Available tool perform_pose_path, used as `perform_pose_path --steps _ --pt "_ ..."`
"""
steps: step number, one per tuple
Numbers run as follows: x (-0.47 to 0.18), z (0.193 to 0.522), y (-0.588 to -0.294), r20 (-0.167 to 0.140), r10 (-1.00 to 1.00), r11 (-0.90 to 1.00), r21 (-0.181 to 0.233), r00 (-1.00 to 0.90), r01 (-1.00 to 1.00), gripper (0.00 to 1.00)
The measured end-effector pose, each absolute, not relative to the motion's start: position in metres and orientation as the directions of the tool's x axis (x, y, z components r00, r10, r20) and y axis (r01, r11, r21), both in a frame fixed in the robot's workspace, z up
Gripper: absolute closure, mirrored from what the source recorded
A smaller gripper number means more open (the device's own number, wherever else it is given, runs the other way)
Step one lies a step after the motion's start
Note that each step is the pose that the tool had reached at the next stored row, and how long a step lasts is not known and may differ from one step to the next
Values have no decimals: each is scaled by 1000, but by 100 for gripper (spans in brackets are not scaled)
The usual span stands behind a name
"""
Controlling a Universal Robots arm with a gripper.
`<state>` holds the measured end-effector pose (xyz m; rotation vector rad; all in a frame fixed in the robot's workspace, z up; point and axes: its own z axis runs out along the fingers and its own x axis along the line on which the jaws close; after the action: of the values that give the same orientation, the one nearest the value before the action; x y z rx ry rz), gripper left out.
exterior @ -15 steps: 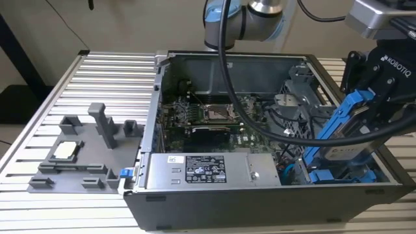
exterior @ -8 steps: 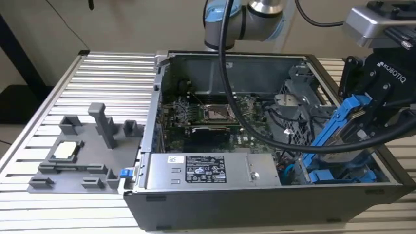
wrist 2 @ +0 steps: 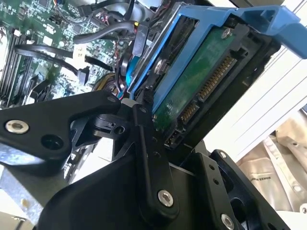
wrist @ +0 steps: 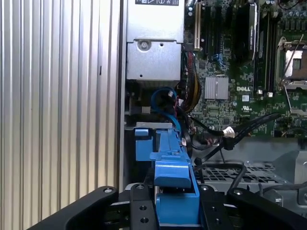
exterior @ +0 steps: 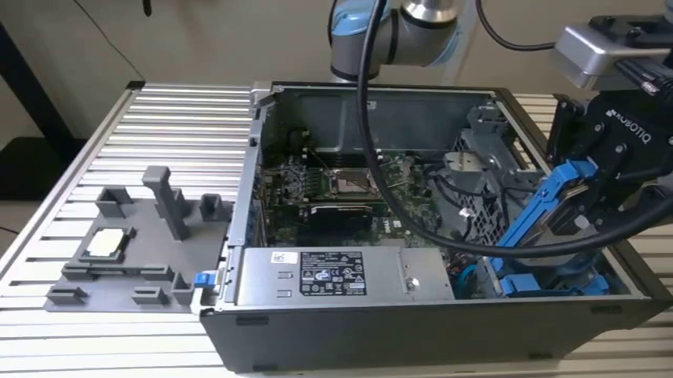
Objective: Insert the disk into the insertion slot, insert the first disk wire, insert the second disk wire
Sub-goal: 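Insert the disk into the insertion slot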
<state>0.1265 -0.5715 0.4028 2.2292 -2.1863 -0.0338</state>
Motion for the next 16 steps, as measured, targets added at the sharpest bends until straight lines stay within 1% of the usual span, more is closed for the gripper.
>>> perform_pose_path --steps 16 --pt "129 377 -571 -3 -1000 -20 29 20 -999 67"
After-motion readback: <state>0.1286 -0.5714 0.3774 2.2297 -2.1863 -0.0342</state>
